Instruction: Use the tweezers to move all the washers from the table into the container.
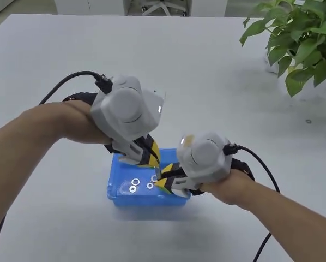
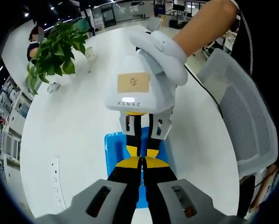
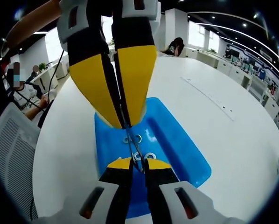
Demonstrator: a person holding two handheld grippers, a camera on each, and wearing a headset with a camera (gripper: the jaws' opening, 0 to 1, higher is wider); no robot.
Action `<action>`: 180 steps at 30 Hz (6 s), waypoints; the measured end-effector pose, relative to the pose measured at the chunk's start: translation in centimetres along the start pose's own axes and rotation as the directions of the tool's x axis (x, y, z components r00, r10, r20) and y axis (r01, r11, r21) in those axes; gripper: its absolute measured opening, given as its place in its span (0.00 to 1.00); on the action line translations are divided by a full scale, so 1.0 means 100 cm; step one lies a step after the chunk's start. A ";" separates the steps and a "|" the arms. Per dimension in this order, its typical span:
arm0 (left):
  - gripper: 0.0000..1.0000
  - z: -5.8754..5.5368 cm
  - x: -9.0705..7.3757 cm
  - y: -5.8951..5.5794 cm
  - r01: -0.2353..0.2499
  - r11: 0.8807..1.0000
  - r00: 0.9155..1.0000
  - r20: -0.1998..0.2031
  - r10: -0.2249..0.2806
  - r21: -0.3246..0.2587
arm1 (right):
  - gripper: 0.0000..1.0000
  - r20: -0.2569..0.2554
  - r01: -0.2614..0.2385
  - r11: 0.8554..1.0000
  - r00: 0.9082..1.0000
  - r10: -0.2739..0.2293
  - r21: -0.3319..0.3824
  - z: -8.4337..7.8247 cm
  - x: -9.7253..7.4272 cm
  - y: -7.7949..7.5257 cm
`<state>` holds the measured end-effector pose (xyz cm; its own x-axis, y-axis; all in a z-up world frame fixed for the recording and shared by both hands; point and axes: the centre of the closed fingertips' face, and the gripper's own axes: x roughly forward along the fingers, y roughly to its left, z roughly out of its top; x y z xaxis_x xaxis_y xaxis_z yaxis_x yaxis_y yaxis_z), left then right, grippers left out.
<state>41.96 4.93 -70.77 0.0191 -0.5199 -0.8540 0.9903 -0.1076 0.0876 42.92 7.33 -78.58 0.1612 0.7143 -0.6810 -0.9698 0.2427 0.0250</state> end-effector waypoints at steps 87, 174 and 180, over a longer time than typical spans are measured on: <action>0.05 -0.020 -0.032 -0.092 -0.067 0.997 0.998 -0.002 0.067 -0.040 | 0.05 -0.086 -0.048 0.952 0.996 0.023 -0.303 0.011 -0.063 0.090; 0.14 -0.087 0.047 -0.118 -0.043 0.971 0.999 -0.032 0.036 -0.235 | 0.25 -0.149 -0.089 0.975 0.987 0.059 -0.202 -0.041 -0.018 0.100; 0.22 -0.078 0.035 -0.120 -0.051 0.957 0.998 0.009 0.056 -0.286 | 0.30 -0.111 -0.046 0.984 0.993 0.027 -0.171 -0.033 -0.032 0.095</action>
<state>31.23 11.02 -78.84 0.0732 -0.5325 -0.8433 0.9860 0.1658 -0.0191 32.59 5.18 -78.64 0.1139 0.6435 -0.7570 -0.9931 0.0941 -0.0694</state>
